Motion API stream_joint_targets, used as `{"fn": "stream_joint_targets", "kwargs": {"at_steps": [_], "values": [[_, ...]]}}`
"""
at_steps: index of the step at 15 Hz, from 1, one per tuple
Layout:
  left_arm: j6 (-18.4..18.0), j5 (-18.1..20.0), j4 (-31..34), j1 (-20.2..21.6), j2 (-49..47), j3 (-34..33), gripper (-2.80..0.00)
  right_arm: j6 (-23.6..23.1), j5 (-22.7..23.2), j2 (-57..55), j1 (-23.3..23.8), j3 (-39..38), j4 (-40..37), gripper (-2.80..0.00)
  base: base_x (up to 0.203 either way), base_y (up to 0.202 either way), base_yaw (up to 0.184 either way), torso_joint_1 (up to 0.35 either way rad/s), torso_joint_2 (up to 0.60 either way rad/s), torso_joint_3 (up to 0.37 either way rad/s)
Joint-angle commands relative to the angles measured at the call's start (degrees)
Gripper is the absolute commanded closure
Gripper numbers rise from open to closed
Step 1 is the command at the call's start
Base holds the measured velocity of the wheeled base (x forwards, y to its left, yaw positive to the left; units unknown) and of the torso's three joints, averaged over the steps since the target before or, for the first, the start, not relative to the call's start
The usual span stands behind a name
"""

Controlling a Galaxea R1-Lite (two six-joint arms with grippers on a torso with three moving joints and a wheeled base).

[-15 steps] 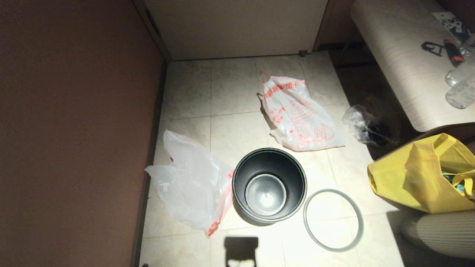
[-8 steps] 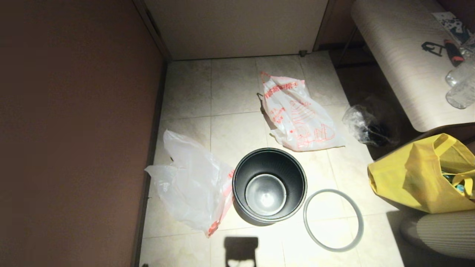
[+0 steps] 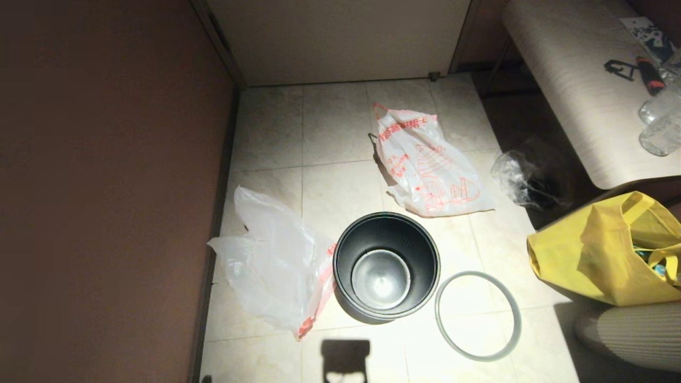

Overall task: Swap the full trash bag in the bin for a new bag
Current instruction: Pick up a new trash bag

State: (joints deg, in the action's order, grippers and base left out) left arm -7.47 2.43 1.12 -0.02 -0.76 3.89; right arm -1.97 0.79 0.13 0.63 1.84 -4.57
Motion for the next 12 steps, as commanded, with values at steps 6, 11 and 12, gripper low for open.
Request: {"fn": "stream_joint_targets", "kwargs": {"at_steps": [6, 11, 12], "values": [[-13.4, 12.27, 4.32, 0.51, -39.16, 18.24, 0.0, -0.05, 0.01, -0.05, -0.02, 0.0, 0.0, 0.0, 0.0, 0.0, 0.0, 0.0, 0.0, 0.0], [-11.99, 8.01, 7.2, -12.79, -68.14, 28.91, 0.0, -0.05, 0.0, -0.05, 0.0, 0.0, 0.0, 0.0, 0.0, 0.0, 0.0, 0.0, 0.0, 0.0], [-8.84, 5.91, 7.53, -15.54, -73.31, 31.43, 0.0, -0.05, 0.03, -0.05, -0.02, 0.0, 0.0, 0.0, 0.0, 0.0, 0.0, 0.0, 0.0, 0.0]]}}
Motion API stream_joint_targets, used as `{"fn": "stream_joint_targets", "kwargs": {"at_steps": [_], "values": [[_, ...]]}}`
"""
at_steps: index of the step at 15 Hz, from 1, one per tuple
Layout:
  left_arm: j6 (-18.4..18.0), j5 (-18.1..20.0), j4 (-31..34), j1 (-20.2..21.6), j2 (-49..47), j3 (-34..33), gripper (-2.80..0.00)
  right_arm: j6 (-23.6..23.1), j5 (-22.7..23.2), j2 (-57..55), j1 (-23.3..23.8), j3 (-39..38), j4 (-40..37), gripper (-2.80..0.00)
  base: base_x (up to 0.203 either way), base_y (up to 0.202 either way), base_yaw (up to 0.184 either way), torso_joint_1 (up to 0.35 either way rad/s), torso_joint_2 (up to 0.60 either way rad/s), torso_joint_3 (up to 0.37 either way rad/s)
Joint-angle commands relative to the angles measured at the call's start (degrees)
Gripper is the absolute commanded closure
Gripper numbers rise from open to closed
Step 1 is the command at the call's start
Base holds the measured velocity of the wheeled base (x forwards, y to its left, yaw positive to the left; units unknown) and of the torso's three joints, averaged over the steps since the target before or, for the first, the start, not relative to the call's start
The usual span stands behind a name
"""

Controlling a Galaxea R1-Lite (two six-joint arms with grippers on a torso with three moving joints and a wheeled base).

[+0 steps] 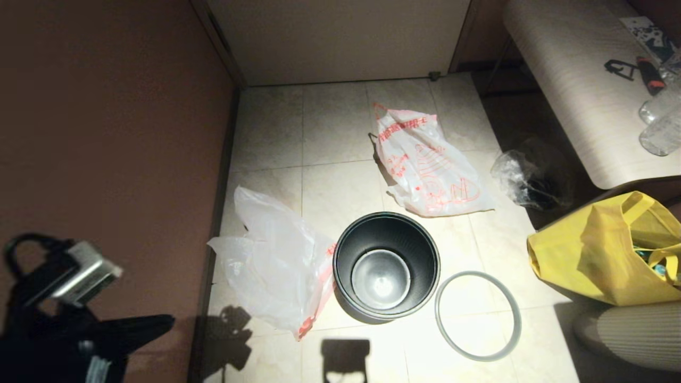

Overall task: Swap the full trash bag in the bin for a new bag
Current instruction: Pick up a new trash bag

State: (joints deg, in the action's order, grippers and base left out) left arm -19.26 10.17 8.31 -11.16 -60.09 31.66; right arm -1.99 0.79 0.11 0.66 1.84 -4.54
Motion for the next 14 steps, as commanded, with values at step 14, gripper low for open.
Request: {"fn": "stream_joint_targets", "kwargs": {"at_steps": [14], "values": [[43.72, -40.31, -1.02, -10.75, -81.8, 76.34, 0.0, -0.03, 0.01, -0.02, -0.04, 0.0, -0.03, 0.0, 0.0, 0.0, 0.0, 0.0, 0.0, 0.0]]}}
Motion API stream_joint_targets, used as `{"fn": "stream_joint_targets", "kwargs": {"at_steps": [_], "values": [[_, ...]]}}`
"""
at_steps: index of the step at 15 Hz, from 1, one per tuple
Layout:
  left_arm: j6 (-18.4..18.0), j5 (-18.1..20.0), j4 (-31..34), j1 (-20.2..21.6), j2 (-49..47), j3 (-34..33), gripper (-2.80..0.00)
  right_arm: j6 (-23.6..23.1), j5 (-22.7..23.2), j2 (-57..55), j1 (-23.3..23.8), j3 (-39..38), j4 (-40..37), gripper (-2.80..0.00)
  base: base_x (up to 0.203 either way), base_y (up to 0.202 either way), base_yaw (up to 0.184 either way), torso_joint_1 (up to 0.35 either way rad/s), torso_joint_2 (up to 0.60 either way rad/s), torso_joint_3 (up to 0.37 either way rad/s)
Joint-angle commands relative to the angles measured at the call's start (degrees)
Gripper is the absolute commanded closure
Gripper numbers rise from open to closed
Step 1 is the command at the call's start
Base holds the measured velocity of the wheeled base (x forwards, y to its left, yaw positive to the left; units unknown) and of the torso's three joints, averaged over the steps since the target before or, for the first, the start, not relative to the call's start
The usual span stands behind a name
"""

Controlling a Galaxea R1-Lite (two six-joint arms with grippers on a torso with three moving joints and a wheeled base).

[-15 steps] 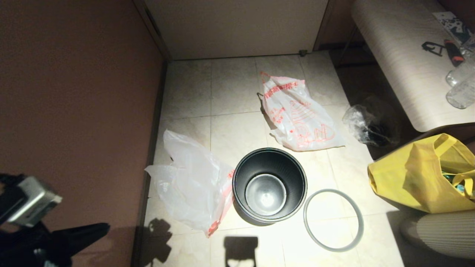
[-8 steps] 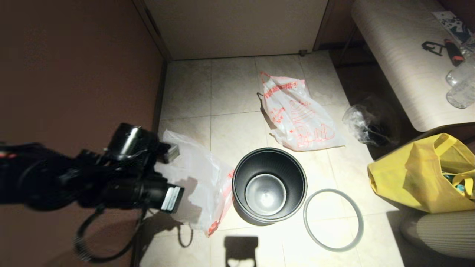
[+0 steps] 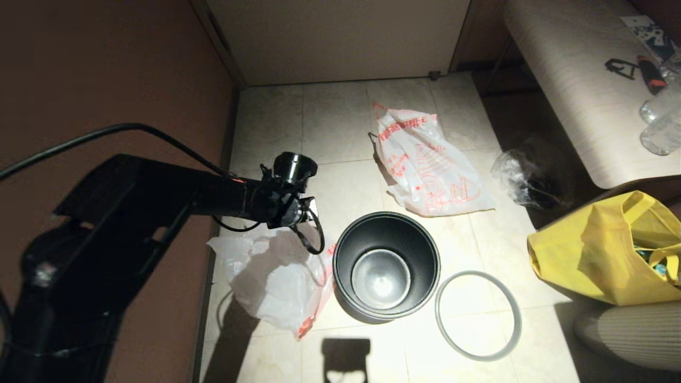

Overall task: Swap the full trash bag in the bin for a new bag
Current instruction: Pick up a new trash bag

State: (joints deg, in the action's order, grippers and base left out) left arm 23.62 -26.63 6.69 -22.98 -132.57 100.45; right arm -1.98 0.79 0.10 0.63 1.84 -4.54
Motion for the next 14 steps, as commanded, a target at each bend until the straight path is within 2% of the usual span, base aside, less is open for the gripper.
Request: {"fn": "stream_joint_targets", "kwargs": {"at_steps": [1, 3, 4, 5, 14], "values": [[1.57, -6.15, 1.26, 2.07, -11.82, 10.64, 0.0, -0.04, 0.05, -0.01, -0.02, 0.0, -0.03, 0.0, 0.0, 0.0, 0.0, 0.0, 0.0, 0.0], [2.3, -8.39, -0.62, 4.24, -12.93, 11.69, 0.0, -0.04, 0.08, -0.01, 0.07, 0.0, -0.03, 0.0, 0.0, 0.0, 0.0, 0.0, 0.0, 0.0], [2.31, -8.28, -1.0, 4.98, -13.01, 11.7, -0.81, -0.04, 0.09, -0.01, -0.02, 0.0, -0.03, 0.0, 0.0, 0.0, 0.0, 0.0, 0.0, 0.0], [2.37, -7.78, -1.11, 5.92, -12.98, 11.7, -2.8, -0.04, 0.0, -0.01, 0.0, 0.0, -0.04, 0.0, 0.0, 0.0, 0.0, 0.0, 0.0, 0.0], [3.01, -9.22, -1.43, 6.36, -15.62, 10.74, -2.8, -0.04, 0.05, -0.01, -0.02, 0.0, -0.1, 0.0, 0.0, 0.0, 0.0, 0.0, 0.0, 0.0]]}}
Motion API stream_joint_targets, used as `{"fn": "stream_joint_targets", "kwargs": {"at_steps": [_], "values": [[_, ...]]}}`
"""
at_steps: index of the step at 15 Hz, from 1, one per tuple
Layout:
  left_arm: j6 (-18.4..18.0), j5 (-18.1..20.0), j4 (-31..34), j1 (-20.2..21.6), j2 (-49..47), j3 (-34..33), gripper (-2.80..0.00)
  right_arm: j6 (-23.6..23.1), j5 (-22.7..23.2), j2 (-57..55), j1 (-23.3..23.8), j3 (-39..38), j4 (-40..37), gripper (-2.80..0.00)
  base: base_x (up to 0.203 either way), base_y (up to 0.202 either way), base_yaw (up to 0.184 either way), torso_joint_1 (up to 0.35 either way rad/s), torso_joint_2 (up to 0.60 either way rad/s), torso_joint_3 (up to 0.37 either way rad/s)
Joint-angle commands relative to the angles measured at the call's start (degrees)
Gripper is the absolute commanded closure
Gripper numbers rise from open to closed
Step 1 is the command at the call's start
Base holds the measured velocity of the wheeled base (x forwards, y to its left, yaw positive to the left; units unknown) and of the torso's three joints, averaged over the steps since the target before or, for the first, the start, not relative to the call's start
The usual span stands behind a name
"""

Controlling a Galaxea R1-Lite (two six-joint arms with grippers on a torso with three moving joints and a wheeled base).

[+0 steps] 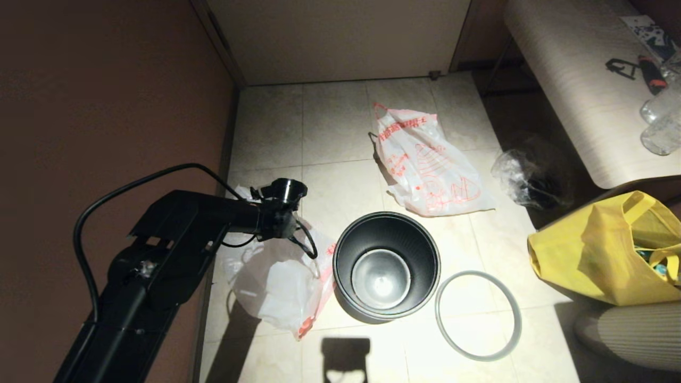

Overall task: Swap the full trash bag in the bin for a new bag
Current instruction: Pick up a new trash bag

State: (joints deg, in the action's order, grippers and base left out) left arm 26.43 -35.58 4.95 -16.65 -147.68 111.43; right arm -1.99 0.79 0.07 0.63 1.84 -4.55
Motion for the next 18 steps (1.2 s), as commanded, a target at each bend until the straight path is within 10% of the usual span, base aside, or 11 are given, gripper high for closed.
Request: {"fn": "stream_joint_targets", "kwargs": {"at_steps": [1, 12, 13, 18], "values": [[0.26, -0.28, 0.75, 0.04, -1.13, -0.24, -2.8, -0.03, 0.0, 0.01, 0.07, 0.0, -0.02, 0.0, 0.0, 0.0, 0.0, 0.0, 0.0, 0.0], [-1.18, -2.03, -3.65, 1.64, -9.82, 0.1, -2.8, -0.03, 0.01, 0.01, 0.05, 0.0, -0.04, 0.0, 0.0, 0.0, 0.0, 0.0, 0.0, 0.0], [-1.64, -1.86, -3.35, 1.91, -10.09, 0.1, 0.0, -0.03, 0.04, 0.01, 0.0, 0.0, -0.04, 0.0, 0.0, 0.0, 0.0, 0.0, 0.0, 0.0], [-2.77, -3.0, -3.44, 3.14, -10.76, -0.27, 0.0, -0.03, 0.09, 0.01, -0.01, 0.0, -0.02, 0.0, 0.0, 0.0, 0.0, 0.0, 0.0, 0.0]]}}
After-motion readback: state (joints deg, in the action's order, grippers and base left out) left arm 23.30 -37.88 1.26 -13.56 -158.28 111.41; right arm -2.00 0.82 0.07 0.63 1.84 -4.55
